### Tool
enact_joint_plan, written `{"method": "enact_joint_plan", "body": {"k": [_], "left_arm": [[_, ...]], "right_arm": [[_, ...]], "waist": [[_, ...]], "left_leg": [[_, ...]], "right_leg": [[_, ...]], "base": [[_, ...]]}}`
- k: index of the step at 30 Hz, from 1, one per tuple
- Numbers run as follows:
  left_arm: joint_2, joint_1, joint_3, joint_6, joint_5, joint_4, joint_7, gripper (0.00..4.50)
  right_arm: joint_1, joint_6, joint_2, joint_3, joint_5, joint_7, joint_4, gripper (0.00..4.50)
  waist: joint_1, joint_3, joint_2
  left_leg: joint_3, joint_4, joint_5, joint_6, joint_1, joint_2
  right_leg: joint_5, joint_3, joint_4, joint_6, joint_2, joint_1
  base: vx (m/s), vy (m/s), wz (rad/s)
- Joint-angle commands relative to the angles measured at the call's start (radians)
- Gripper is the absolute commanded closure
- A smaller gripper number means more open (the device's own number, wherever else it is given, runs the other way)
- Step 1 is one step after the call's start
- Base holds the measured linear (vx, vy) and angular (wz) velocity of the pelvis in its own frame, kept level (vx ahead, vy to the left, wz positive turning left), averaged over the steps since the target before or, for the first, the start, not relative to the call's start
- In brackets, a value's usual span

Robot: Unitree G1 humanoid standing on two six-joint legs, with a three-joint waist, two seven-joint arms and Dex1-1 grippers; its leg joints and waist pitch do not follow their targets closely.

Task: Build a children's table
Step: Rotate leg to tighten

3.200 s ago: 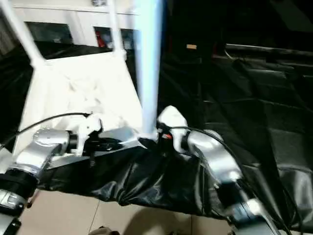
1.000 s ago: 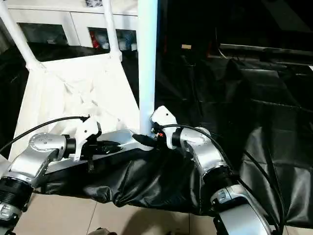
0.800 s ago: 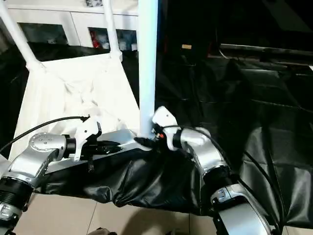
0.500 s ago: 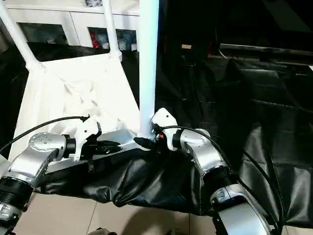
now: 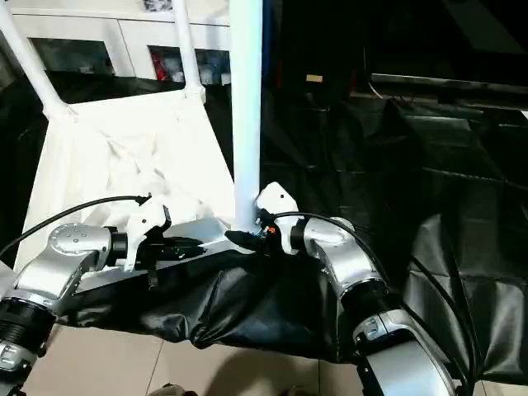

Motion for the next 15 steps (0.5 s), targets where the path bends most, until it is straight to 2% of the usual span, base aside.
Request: {"method": "enact_joint_plan", "body": {"k": [1,3,4,6,8,9,11,12,14,15], "left_arm": [[-0.002,0.016,0.006,0.009,-0.028,-0.021,-0.017,4.50],[-0.016,0.011,0.010,0.014,-0.018,-0.017,0.023,4.50],[-0.057,-0.005,0.014,0.012,0.011,0.002,0.115,4.50],[-0.104,-0.022,0.012,0.019,0.036,0.023,0.199,4.50],[-0.175,-0.041,-0.006,0.028,0.060,0.045,0.282,4.50],[-0.212,-0.053,-0.012,0.037,0.068,0.060,0.322,4.50],[-0.241,-0.063,-0.016,0.043,0.075,0.074,0.354,4.50],[-0.276,-0.080,-0.024,0.038,0.092,0.105,0.403,4.50],[-0.314,-0.103,-0.045,0.017,0.123,0.147,0.454,4.50],[-0.325,-0.109,-0.052,0.003,0.136,0.160,0.470,4.50]], "right_arm": [[0.003,-0.014,0.008,-0.025,0.008,-0.012,-0.004,1.75],[0.010,-0.012,0.021,-0.035,0.011,-0.047,-0.007,1.75],[0.016,-0.006,0.057,-0.056,0.002,-0.157,0.005,1.75],[0.024,0.008,0.098,-0.073,-0.011,-0.272,0.021,1.76],[0.034,0.034,0.166,-0.093,-0.035,-0.458,0.048,1.76],[0.032,0.047,0.201,-0.101,-0.043,-0.540,0.069,1.76],[0.030,0.056,0.229,-0.108,-0.046,-0.595,0.086,1.76],[0.024,0.055,0.269,-0.114,-0.032,-0.613,0.104,1.76],[0.010,0.035,0.312,-0.097,-0.040,-0.618,0.125,1.76],[0.004,0.015,0.317,-0.076,-0.068,-0.626,0.130,1.76]], "waist": [[0.003,-0.066,0.001],[0.002,-0.066,-0.001],[-0.001,-0.065,0.000],[-0.003,-0.063,-0.004],[-0.004,-0.061,0.000],[-0.007,-0.062,-0.003],[-0.006,-0.062,-0.003],[-0.006,-0.062,0.002],[-0.004,-0.061,0.000],[-0.001,-0.061,0.005]], "left_leg": [[-0.019,-0.075,-0.256,0.009,0.014,0.039],[-0.019,-0.076,-0.252,0.009,0.013,0.039],[-0.019,-0.077,-0.255,0.005,0.013,0.040],[-0.020,-0.079,-0.273,-0.010,0.017,0.038],[-0.021,-0.079,-0.283,-0.021,0.020,0.037],[-0.021,-0.080,-0.284,-0.028,0.020,0.035],[-0.023,-0.081,-0.290,-0.031,0.021,0.034],[-0.022,-0.081,-0.300,-0.030,0.023,0.034],[-0.022,-0.080,-0.329,-0.022,0.027,0.031],[-0.024,-0.082,-0.335,-0.019,0.024,0.031]], "right_leg": [[-0.218,0.044,-0.067,-0.247,-0.061,0.045],[-0.218,0.044,-0.067,-0.246,-0.061,0.045],[-0.226,0.046,-0.068,-0.244,-0.062,0.043],[-0.278,0.045,-0.075,-0.230,-0.063,0.042],[-0.326,0.047,-0.081,-0.212,-0.064,0.037],[-0.341,0.047,-0.084,-0.200,-0.063,0.036],[-0.357,0.046,-0.086,-0.185,-0.063,0.035],[-0.360,0.047,-0.087,-0.183,-0.063,0.032],[-0.380,0.048,-0.094,-0.173,-0.059,0.029],[-0.381,0.050,-0.094,-0.168,-0.060,0.029]], "base": [[0.000,0.000,0.00],[0.000,0.000,0.00],[0.000,0.000,0.00],[0.000,0.000,0.00],[0.000,0.000,0.00],[0.000,0.000,0.00],[0.000,0.000,0.00],[0.000,0.000,0.00],[0.000,0.000,0.00],[0.000,0.000,0.00]]}}
